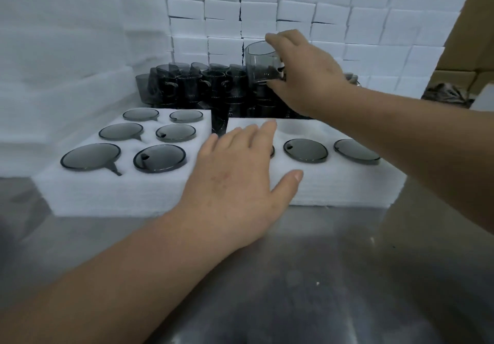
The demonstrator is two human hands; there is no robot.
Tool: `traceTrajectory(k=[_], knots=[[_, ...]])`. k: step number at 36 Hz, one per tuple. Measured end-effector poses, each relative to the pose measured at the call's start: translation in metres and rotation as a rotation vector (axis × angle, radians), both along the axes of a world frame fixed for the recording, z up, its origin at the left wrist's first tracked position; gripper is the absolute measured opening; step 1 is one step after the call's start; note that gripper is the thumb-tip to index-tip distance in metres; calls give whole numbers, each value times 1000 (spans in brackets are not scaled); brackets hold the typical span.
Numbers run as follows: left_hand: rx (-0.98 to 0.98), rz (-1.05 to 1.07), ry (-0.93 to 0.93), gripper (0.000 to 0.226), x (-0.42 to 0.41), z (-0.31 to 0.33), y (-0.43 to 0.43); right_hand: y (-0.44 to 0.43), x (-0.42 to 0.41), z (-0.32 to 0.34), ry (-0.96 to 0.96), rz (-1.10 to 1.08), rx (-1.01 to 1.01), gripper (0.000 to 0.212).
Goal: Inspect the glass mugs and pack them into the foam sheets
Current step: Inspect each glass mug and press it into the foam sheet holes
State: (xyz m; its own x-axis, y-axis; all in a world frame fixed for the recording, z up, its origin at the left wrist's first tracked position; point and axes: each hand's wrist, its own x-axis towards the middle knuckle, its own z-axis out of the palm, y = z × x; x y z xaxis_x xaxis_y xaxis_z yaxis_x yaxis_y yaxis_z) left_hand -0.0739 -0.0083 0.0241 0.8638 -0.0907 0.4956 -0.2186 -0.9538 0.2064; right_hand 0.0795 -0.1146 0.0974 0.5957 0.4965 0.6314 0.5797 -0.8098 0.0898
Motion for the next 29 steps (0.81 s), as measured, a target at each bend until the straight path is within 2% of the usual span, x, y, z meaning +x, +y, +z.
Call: traceTrajectory(k=[5, 9, 14, 20, 24, 29], knots=[[-336, -55, -133, 77, -3, 2, -1, -30, -66, -16, -48, 159, 286, 66], [-534, -105, -146, 81, -4, 1, 0, -47, -105, -31, -59, 221, 409, 64], [-570, -173, -147, 87, -7, 3, -1, -52, -125, -52, -70, 328, 437, 62], [-517, -242, -136, 90, -9, 6, -3, -46, -122, -69, -57, 389, 436, 60], [-475, -194, -110, 95, -9, 6, -4, -49, -118, -73, -68, 441, 415, 56], [-518, -151, -58, 94, -11, 6, -5, -49, -118, -76, -70, 449, 406, 57]])
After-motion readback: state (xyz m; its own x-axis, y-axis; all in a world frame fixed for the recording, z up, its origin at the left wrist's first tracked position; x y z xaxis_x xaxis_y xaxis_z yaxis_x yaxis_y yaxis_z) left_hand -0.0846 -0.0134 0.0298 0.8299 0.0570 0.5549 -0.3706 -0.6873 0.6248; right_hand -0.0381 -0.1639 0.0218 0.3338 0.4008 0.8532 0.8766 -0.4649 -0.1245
